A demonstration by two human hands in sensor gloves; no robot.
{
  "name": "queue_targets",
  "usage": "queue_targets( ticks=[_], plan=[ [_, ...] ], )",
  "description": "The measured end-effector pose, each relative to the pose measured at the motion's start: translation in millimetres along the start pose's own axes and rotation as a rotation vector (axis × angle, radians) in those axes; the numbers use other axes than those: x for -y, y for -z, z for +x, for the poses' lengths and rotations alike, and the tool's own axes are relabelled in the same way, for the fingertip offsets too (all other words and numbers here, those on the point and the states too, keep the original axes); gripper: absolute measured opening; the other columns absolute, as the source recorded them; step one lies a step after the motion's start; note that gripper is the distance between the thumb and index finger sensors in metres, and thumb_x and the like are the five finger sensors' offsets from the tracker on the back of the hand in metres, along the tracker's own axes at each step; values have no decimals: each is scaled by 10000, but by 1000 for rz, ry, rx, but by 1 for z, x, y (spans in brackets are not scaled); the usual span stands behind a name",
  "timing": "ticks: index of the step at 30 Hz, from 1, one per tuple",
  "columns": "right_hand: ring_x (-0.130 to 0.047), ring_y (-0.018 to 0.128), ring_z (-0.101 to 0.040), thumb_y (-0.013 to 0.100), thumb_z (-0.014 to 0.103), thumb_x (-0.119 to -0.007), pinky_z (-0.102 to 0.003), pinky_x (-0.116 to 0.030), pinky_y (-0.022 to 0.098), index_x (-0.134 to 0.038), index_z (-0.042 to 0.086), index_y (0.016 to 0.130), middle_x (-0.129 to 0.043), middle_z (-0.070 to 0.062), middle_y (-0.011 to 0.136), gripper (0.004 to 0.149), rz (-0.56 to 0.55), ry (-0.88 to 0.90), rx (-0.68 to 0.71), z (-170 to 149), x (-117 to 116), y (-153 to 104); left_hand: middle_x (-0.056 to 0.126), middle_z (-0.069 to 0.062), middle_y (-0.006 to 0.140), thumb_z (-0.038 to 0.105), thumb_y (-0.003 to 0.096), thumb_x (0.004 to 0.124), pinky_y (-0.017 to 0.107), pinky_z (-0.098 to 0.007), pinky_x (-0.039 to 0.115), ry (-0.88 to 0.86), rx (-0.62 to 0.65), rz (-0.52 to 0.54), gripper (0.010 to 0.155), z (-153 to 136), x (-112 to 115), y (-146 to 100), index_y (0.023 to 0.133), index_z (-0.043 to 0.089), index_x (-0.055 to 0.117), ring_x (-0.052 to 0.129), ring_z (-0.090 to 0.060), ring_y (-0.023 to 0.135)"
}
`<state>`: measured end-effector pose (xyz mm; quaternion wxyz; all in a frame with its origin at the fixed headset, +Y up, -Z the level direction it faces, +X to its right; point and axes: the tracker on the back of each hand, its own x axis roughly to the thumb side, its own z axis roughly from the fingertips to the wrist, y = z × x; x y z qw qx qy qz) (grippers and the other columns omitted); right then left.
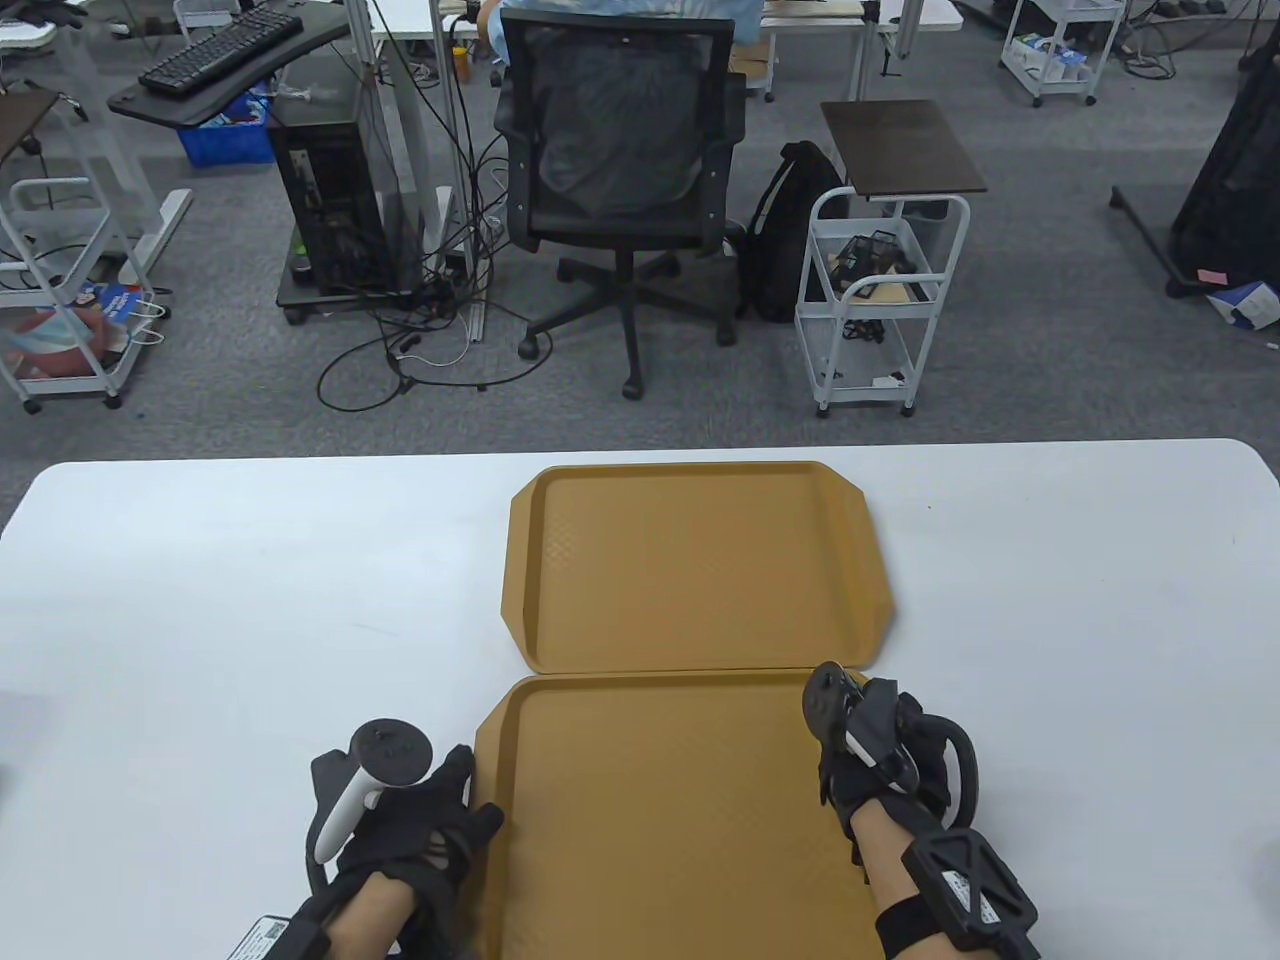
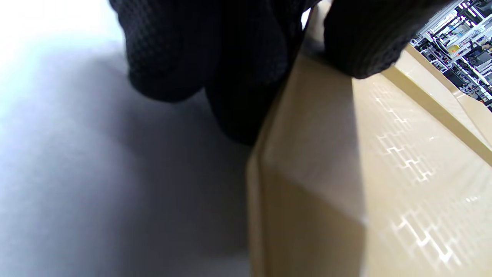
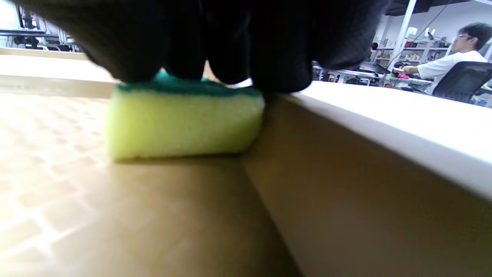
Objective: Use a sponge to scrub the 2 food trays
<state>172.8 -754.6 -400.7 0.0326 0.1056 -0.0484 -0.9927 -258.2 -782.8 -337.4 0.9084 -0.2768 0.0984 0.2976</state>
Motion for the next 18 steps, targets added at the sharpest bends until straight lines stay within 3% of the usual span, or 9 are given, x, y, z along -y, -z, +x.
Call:
queue_targets(
  ticks=[10, 18],
  plan=[
    [-882, 668, -324, 458, 394, -880, -541, -765, 603, -747, 293, 978, -632, -89, 1087, 546, 26, 137, 76, 44, 4, 2, 932, 151, 800, 534, 476, 806, 352, -274, 961, -61, -10, -38, 750, -7, -3, 4, 1103, 452, 402, 1119, -96, 440],
    [-902, 603, -294, 456, 392, -881, -519, -793, 565, -713, 261, 995, -614, -73, 1094, 580, 67, 246, 228, 122, 5, -7, 940, 160, 791, 535, 477, 803, 362, -274, 960, -113, -16, -60, 731, -12, -3, 7, 1092, 487, 410, 1118, -98, 445]
  ],
)
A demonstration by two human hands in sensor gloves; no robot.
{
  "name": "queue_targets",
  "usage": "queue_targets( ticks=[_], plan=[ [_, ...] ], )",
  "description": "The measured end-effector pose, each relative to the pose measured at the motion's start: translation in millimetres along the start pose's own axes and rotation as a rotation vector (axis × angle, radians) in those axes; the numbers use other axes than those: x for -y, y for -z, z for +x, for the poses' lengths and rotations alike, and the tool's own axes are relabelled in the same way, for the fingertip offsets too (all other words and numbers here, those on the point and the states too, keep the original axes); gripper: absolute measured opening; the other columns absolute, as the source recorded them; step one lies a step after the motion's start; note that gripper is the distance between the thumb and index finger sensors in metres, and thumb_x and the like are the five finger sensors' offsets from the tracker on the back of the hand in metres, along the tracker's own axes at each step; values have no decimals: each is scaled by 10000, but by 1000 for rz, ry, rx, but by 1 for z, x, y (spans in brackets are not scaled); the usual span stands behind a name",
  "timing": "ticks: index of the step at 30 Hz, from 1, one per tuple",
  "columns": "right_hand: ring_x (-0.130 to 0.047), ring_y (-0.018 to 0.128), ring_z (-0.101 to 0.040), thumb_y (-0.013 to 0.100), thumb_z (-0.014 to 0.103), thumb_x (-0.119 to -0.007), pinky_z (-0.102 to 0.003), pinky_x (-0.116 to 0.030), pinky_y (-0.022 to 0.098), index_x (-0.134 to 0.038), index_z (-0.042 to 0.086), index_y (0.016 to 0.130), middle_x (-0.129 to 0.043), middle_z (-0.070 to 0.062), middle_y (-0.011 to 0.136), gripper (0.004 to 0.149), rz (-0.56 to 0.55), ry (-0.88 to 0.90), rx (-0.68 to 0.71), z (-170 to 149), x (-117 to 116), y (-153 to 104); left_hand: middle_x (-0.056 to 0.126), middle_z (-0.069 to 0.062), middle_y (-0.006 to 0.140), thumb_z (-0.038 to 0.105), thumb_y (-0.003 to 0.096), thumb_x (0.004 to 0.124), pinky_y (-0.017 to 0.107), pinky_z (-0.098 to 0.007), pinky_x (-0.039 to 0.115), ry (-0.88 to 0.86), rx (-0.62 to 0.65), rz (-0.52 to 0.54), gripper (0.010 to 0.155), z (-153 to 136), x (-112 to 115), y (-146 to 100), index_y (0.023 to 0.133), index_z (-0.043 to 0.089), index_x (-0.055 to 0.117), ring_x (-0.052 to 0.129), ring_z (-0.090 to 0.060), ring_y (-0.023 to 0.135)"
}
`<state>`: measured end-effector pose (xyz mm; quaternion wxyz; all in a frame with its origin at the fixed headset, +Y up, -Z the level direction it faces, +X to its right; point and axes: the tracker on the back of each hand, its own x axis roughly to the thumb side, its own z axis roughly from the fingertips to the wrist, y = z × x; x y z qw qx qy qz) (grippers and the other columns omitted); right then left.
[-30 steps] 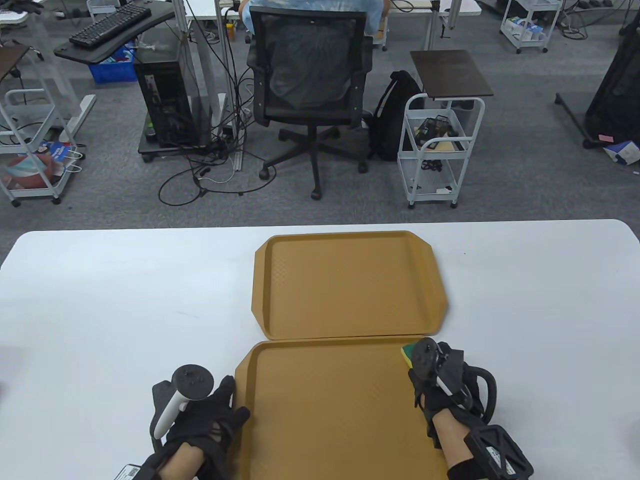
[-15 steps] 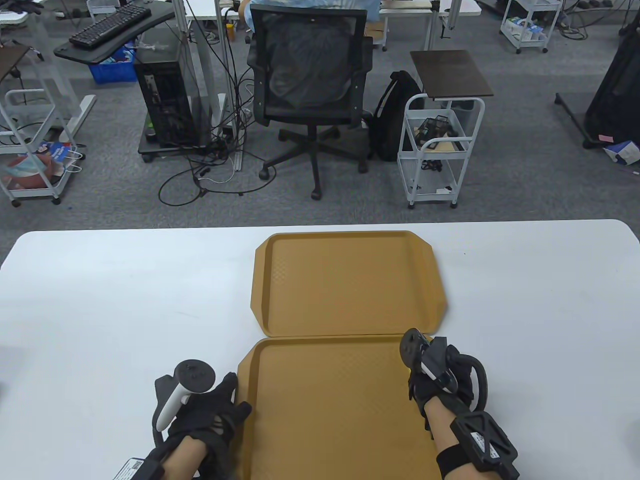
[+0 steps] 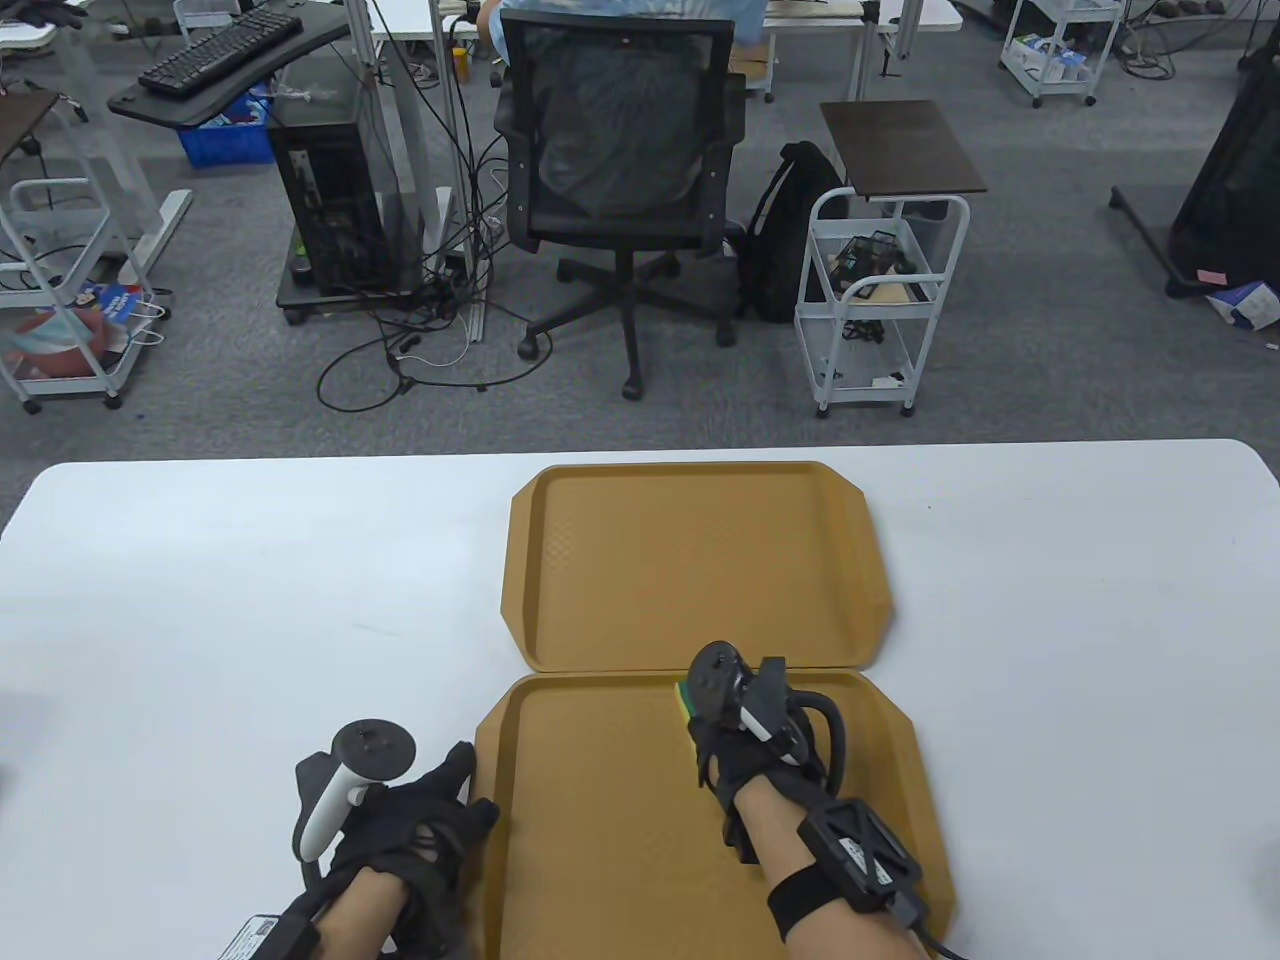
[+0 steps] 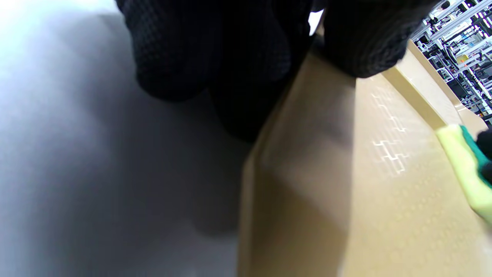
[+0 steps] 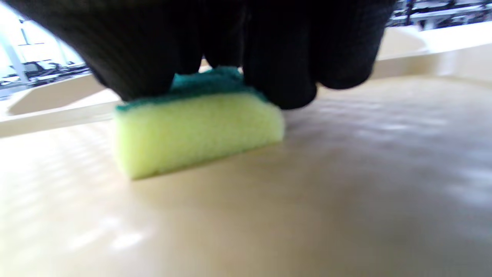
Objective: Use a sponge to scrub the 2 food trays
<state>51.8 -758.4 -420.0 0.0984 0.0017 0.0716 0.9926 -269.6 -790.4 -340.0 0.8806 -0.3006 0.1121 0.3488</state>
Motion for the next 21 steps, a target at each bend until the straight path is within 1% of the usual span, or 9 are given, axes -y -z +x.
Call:
queue_targets(
  ticks=[2, 4, 11, 14, 18, 21],
  plan=[
    [-906, 598, -291, 456, 392, -881, -517, -797, 562, -712, 254, 997, -615, -83, 1092, 583, 10, 13, 27, 16, -3, 1, 944, 161, 787, 533, 477, 805, 363, -275, 961, -16, -1, -11, 732, -1, 0, 1, 1091, 494, 408, 1119, -102, 445],
    [-906, 595, -288, 456, 394, -881, -515, -798, 560, -711, 251, 997, -612, -86, 1092, 585, 21, 37, 60, 39, -8, 2, 945, 164, 788, 533, 480, 801, 366, -274, 962, -23, 1, -18, 727, -2, -1, 2, 1090, 498, 406, 1118, -101, 449],
    [-900, 588, -281, 455, 401, -883, -508, -800, 550, -707, 252, 1000, -607, -91, 1093, 592, 39, 77, 121, 86, -21, 2, 950, 170, 785, 530, 485, 791, 379, -268, 959, -44, 3, -30, 716, -3, -1, 1, 1088, 510, 406, 1114, -97, 455],
    [-900, 586, -278, 454, 404, -886, -508, -798, 552, -694, 258, 1007, -596, -83, 1098, 603, 53, 91, 137, 100, -24, 1, 951, 178, 785, 532, 487, 789, 374, -261, 958, -59, 5, -47, 713, -4, -2, 3, 1086, 520, 404, 1112, -95, 457],
    [-888, 580, -264, 455, 412, -888, -509, -791, 557, -619, 293, 1039, -525, -55, 1126, 653, 106, 121, 164, 119, -32, 1, 948, 180, 788, 534, 488, 785, 377, -259, 956, -53, 5, -46, 715, -4, -2, 3, 1088, 521, 397, 1110, -93, 460],
    [-885, 560, -255, 456, 423, -882, -503, -793, 543, -612, 285, 1041, -565, -72, 1112, 659, 128, 95, 163, 123, -33, -1, 945, 179, 791, 536, 489, 784, 378, -258, 954, -59, 5, -52, 714, -5, -2, 3, 1088, 521, 396, 1109, -94, 461]
  ],
)
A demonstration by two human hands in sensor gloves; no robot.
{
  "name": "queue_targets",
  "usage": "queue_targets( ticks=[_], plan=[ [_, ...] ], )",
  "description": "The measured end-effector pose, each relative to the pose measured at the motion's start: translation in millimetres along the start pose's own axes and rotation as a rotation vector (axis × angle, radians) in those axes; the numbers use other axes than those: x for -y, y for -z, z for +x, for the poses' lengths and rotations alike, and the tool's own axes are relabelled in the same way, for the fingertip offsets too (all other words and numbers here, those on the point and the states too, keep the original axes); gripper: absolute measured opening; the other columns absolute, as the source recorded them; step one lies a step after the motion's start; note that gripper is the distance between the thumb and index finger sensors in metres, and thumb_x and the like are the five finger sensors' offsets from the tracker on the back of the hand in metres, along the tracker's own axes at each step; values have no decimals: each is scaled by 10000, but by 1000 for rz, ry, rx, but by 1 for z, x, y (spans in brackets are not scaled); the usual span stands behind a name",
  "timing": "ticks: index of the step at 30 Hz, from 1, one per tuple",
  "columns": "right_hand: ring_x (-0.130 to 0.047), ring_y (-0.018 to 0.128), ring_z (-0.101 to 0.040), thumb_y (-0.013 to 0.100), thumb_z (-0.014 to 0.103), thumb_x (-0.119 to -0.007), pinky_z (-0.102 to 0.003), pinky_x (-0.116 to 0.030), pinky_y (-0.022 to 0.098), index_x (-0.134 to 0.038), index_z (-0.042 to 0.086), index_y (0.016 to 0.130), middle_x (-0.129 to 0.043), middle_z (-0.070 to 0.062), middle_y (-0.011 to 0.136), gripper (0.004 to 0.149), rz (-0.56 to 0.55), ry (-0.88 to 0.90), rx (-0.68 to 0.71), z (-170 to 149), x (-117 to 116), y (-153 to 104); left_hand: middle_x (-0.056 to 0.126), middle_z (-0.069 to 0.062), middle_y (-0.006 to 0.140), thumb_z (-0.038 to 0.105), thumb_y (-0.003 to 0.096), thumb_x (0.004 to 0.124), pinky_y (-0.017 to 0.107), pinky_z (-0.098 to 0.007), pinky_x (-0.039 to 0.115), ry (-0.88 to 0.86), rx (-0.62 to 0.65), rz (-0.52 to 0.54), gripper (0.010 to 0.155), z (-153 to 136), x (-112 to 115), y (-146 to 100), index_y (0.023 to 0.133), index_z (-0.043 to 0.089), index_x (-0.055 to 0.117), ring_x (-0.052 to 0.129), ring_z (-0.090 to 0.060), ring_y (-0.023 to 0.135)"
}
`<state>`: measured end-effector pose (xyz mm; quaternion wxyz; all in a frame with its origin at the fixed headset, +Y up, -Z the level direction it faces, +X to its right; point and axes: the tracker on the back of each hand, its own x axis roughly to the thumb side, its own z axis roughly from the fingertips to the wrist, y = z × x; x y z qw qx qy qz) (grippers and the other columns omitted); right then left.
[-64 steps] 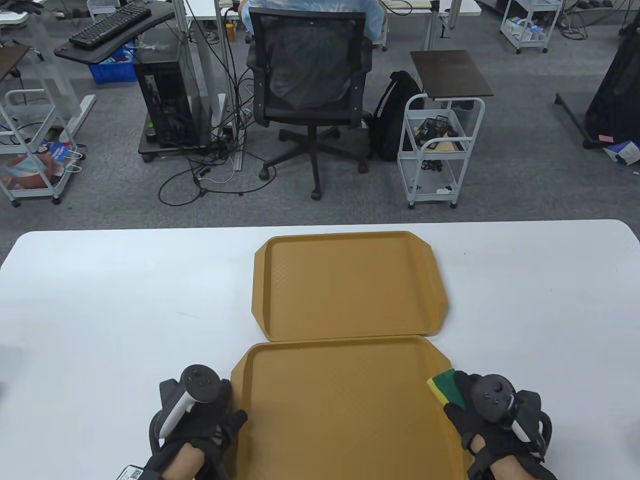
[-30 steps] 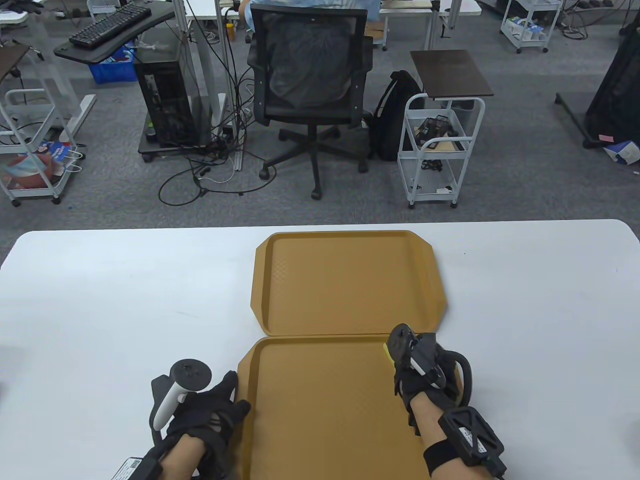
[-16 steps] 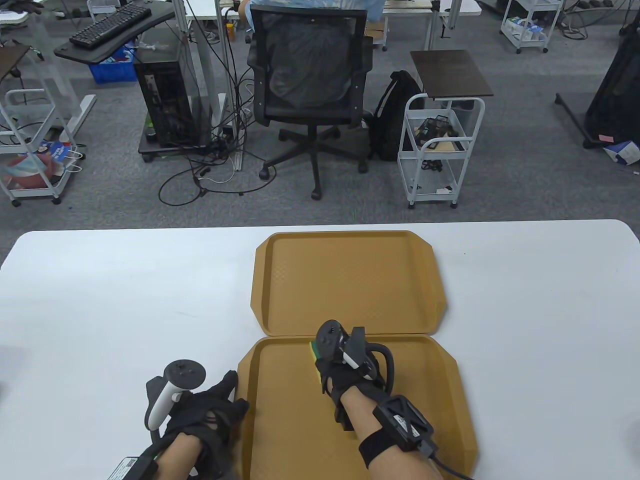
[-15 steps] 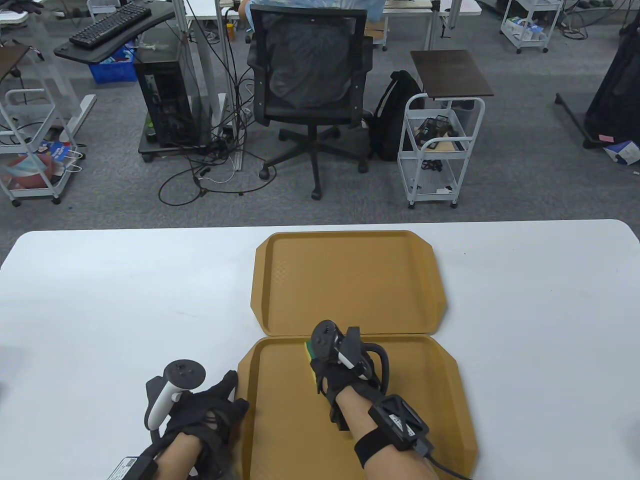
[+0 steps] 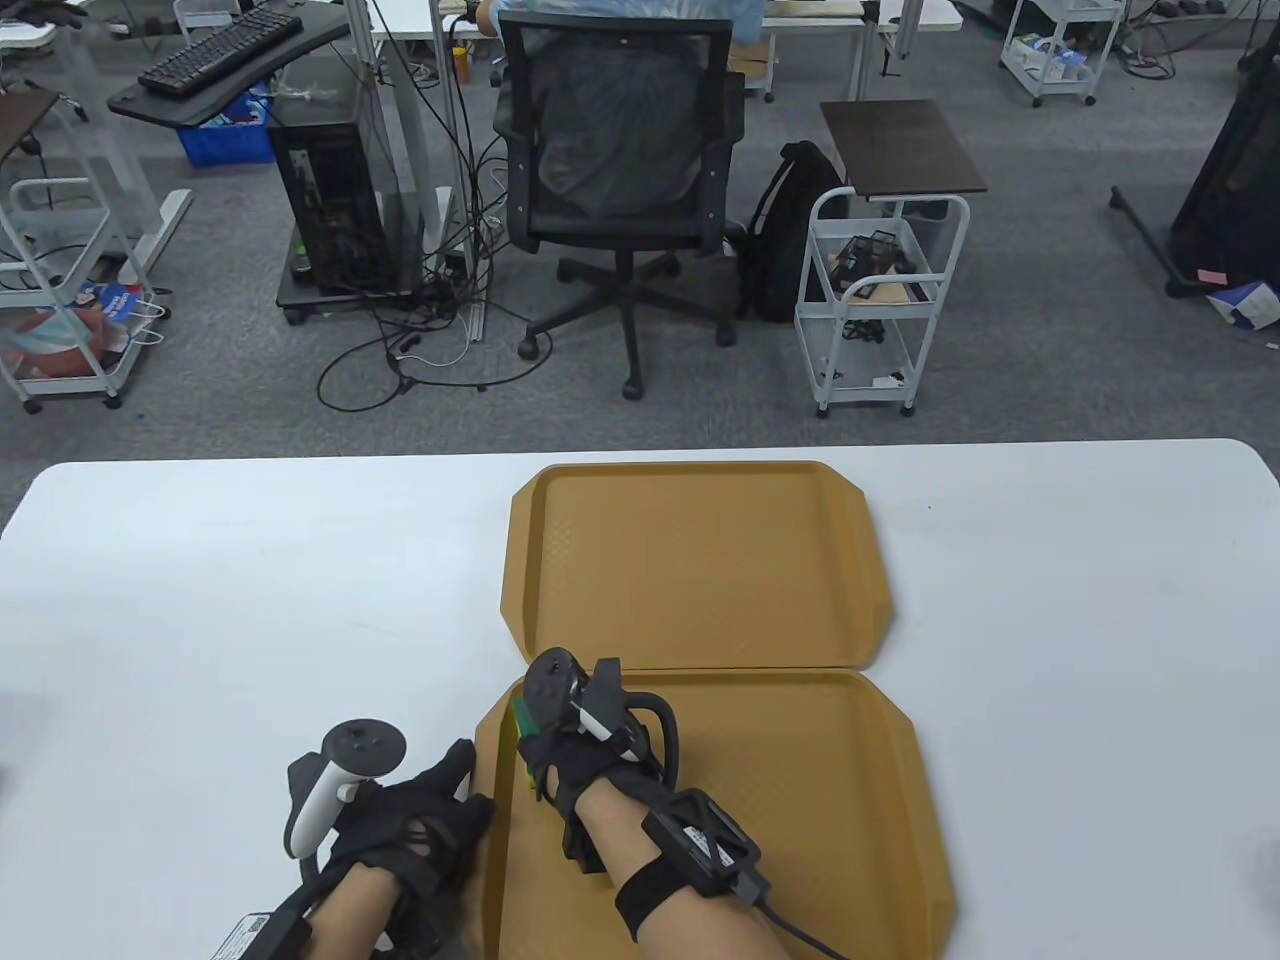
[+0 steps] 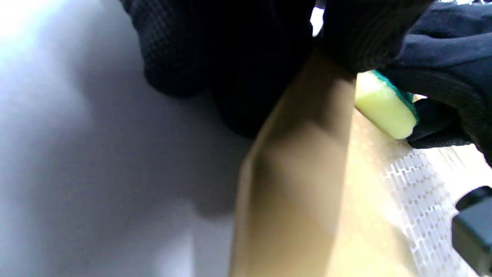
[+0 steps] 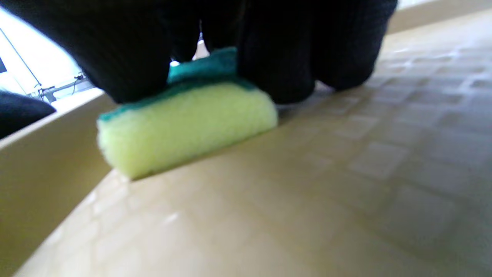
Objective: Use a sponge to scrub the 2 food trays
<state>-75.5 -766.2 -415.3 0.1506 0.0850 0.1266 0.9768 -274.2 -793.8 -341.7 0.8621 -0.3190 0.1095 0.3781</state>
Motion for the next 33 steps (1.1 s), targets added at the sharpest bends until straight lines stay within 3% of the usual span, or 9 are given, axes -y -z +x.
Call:
queue_targets(
  ticks=[7, 15, 24, 33],
  plan=[
    [-874, 555, -282, 441, 461, -905, -518, -780, 523, -565, 204, 1068, -551, -149, 1083, 758, 173, 11, -8, 4, -7, -34, 941, 179, 792, 536, 489, 784, 379, -258, 952, -5, -1, -12, 721, 0, 0, 0, 1092, 518, 389, 1107, -96, 464],
    [-865, 580, -302, 426, 485, -920, -531, -771, 528, -612, 196, 1058, -547, -163, 1070, 760, 263, -50, 60, 17, -23, -85, 937, 176, 793, 537, 491, 780, 382, -261, 948, 2, 0, -6, 722, 0, 0, 0, 1094, 513, 384, 1103, -97, 466],
    [-857, 643, -340, 428, 498, -907, -554, -756, 550, -666, 179, 1025, -595, -174, 1038, 719, 237, -115, 67, 26, -30, -107, 935, 177, 793, 540, 490, 775, 380, -258, 947, 15, 2, 3, 723, 0, 0, 1, 1097, 507, 384, 1102, -91, 465],
    [-850, 652, -336, 419, 483, -927, -552, -749, 558, -682, 198, 1020, -608, -158, 1046, 709, 230, -121, 43, -22, -13, -121, 934, 180, 793, 542, 490, 776, 380, -257, 947, 15, 2, 0, 722, 0, 0, 1, 1097, 507, 385, 1102, -91, 464]
  ],
)
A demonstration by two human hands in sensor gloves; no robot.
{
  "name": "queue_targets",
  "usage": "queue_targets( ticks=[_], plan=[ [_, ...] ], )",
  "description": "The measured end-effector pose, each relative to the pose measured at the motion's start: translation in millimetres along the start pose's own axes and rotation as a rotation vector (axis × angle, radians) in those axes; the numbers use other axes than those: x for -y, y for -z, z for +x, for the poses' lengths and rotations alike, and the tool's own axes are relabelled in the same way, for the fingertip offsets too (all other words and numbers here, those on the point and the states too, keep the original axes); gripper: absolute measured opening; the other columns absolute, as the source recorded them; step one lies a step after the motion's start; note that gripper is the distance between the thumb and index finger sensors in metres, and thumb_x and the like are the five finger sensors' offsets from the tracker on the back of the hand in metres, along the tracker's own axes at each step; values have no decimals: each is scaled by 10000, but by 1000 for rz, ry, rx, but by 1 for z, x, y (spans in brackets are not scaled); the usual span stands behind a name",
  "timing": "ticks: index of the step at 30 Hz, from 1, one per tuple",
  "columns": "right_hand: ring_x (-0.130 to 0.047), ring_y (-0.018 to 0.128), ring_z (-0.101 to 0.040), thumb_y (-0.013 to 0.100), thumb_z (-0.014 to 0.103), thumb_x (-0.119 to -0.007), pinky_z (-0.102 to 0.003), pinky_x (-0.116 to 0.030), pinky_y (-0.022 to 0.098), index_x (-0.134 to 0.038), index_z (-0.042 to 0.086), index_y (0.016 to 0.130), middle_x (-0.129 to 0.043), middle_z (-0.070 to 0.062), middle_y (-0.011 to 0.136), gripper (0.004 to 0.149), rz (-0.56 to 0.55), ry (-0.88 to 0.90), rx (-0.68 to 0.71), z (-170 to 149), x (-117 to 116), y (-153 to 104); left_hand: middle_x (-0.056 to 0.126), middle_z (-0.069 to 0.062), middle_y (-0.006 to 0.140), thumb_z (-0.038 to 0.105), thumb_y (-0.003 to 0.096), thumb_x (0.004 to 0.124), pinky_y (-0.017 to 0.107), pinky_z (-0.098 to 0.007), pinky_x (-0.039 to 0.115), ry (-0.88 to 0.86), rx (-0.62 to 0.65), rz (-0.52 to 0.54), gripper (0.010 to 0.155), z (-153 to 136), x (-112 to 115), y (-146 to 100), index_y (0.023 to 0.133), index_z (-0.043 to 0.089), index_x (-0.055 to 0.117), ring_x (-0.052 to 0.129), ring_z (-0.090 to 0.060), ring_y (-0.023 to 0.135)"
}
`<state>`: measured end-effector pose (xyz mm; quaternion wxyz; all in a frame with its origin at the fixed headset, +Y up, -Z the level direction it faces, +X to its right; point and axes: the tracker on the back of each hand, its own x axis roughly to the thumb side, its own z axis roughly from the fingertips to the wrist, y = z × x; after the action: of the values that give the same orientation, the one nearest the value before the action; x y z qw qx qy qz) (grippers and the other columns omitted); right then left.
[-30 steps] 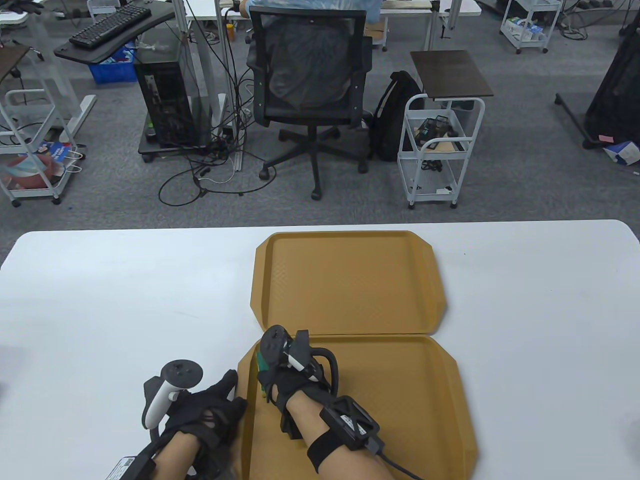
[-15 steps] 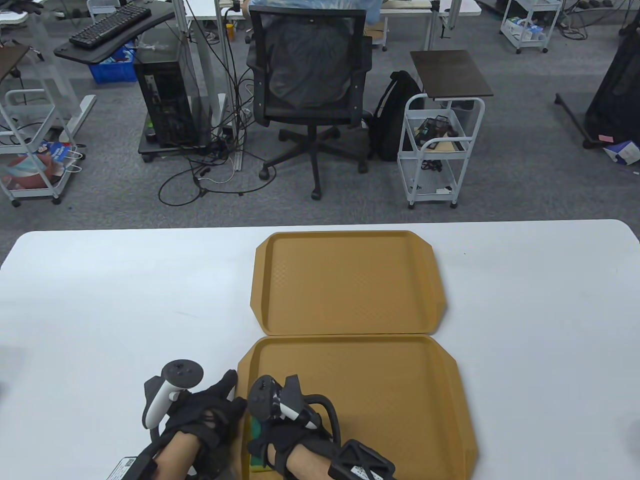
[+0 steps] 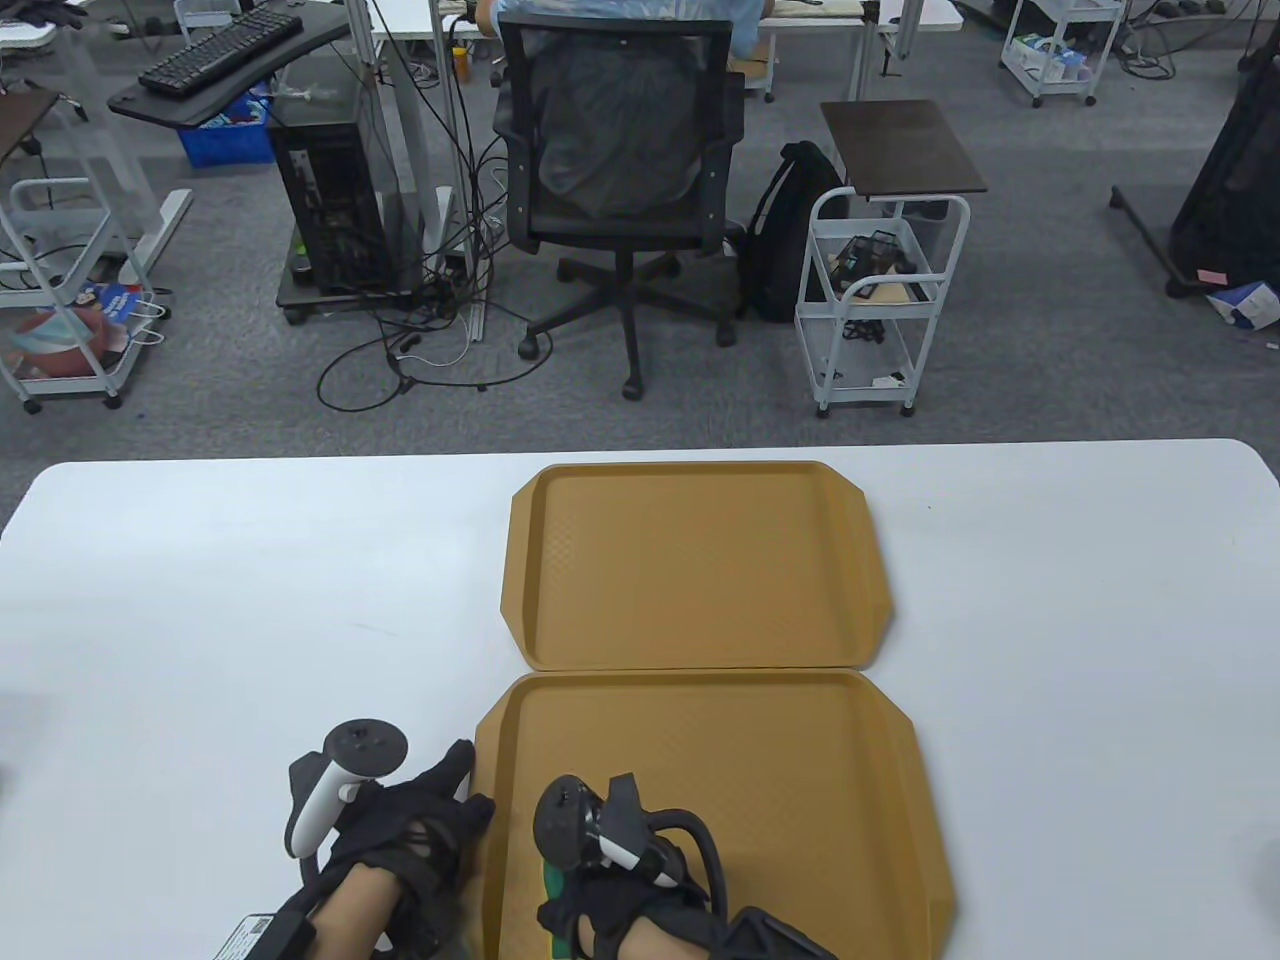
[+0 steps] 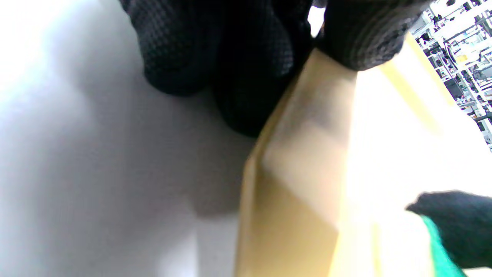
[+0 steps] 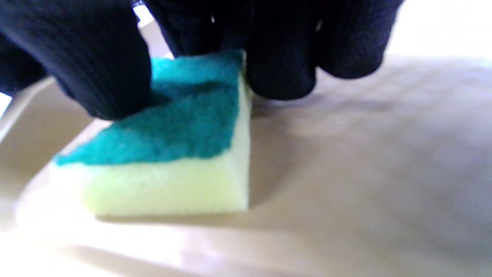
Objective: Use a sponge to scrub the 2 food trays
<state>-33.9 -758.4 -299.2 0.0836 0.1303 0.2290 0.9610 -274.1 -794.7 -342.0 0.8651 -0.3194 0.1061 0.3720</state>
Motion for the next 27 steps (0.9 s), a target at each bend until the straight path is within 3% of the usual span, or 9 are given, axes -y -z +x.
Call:
queue_targets(
  ticks=[16, 27],
  plan=[
    [-849, 660, -332, 417, 453, -942, -561, -731, 577, -689, 217, 1023, -626, -138, 1060, 698, -39, 4, -147, -135, 17, -50, 933, 180, 791, 542, 490, 775, 380, -263, 939, 1, 0, 0, 722, 0, 0, 0, 1097, 504, 385, 1095, -96, 465],
    [-858, 690, -346, 423, 429, -940, -577, -716, 601, -687, 218, 1022, -644, -127, 1070, 684, -94, -93, -246, -195, 20, -84, 935, 180, 787, 542, 489, 775, 379, -266, 937, 3, -1, 0, 722, 0, 0, 0, 1098, 500, 388, 1093, -98, 465]
  ],
)
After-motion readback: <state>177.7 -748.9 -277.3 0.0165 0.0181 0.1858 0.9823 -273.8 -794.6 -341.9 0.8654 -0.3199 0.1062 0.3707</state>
